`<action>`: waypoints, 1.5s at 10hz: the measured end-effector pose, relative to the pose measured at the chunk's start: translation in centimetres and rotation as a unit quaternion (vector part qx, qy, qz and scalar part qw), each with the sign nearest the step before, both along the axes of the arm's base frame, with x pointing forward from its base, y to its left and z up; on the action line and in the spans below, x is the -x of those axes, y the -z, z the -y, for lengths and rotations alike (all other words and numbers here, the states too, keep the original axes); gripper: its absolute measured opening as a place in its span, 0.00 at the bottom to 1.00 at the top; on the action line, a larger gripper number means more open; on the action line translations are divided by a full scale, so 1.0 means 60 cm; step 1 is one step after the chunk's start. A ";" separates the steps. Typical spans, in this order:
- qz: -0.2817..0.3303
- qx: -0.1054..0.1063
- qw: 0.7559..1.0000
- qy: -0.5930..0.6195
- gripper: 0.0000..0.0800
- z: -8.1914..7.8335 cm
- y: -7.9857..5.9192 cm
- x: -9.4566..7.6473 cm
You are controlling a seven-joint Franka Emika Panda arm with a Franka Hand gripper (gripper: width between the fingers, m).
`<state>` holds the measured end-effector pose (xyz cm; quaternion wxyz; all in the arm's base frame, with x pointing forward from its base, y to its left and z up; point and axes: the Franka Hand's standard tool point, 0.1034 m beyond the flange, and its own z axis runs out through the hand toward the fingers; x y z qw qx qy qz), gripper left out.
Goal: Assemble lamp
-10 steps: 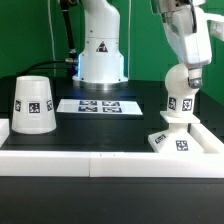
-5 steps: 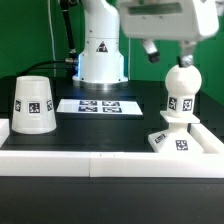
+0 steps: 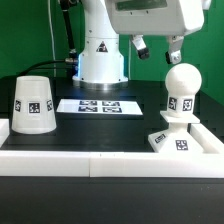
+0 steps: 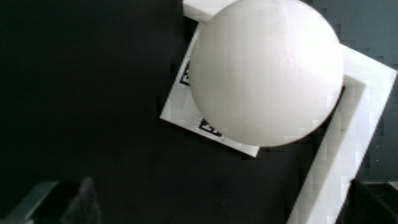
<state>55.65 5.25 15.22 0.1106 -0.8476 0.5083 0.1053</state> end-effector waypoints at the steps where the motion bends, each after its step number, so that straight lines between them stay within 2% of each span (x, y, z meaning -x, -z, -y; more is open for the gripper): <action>1: 0.017 0.005 0.996 -0.089 0.87 0.008 0.003 0.006; 4: 0.057 0.012 0.972 -0.227 0.87 0.055 -0.004 0.027; 6: 0.066 0.019 0.967 -0.244 0.87 0.103 0.008 0.041; 10: 0.062 0.019 0.968 -0.241 0.87 0.102 0.013 0.044; 11: 0.067 0.033 0.950 -0.303 0.87 0.105 0.017 0.048; 14: 0.087 0.078 0.920 -0.374 0.87 0.162 0.037 0.108; 15: 0.092 0.073 0.914 -0.388 0.87 0.172 0.043 0.118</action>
Offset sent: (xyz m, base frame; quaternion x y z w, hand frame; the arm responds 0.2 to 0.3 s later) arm -0.0313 -0.0457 0.0063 -0.0181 0.0510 -0.1845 0.9813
